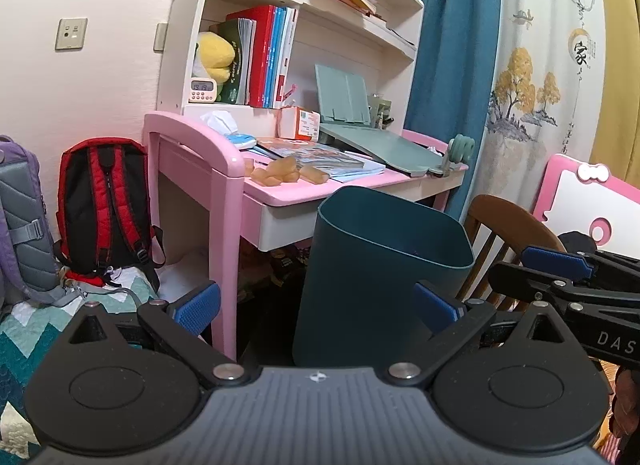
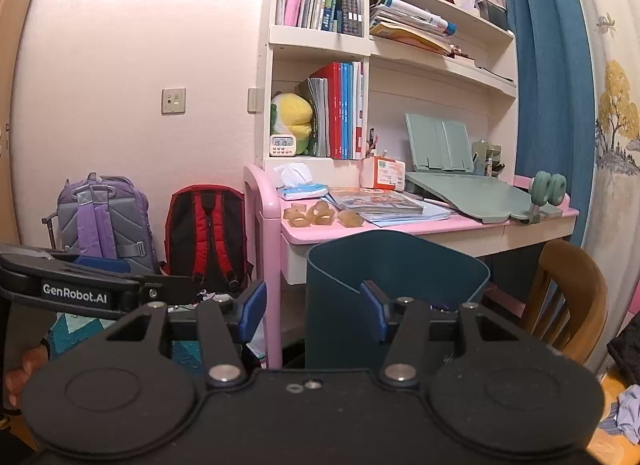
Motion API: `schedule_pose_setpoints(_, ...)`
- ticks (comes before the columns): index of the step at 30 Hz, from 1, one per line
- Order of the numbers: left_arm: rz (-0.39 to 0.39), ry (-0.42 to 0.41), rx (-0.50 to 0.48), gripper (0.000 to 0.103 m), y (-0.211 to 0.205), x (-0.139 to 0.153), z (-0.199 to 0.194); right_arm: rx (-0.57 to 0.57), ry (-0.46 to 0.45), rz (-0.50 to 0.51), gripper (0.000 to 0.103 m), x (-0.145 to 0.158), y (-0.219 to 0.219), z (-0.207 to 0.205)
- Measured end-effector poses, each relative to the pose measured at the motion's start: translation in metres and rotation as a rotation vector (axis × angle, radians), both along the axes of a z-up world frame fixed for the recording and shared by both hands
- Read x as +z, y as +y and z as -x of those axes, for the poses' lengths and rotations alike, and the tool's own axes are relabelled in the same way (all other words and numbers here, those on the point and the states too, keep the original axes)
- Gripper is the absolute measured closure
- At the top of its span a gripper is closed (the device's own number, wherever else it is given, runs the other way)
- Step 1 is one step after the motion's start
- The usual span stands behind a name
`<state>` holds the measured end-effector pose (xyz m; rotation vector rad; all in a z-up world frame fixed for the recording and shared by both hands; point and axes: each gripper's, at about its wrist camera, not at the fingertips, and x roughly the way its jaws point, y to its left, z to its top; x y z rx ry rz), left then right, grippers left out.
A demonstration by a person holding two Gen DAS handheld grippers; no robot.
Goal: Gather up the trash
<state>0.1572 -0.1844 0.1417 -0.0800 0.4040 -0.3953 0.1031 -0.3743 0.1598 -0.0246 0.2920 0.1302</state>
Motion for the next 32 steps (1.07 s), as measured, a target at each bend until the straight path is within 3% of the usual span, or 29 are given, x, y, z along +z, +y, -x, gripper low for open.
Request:
schedule_pose_setpoints(15,-0.02,-0.022,0.018,0.0,0.005,-0.011,0.007,-0.009,0.015,-0.027,0.051,-0.006,0.004,0.001)
schedule_pose_setpoints(32,0.03,0.026,0.008,0.0,0.017,-0.021,0.002,-0.009,0.045,-0.025,0.051,-0.011,0.01,-0.003)
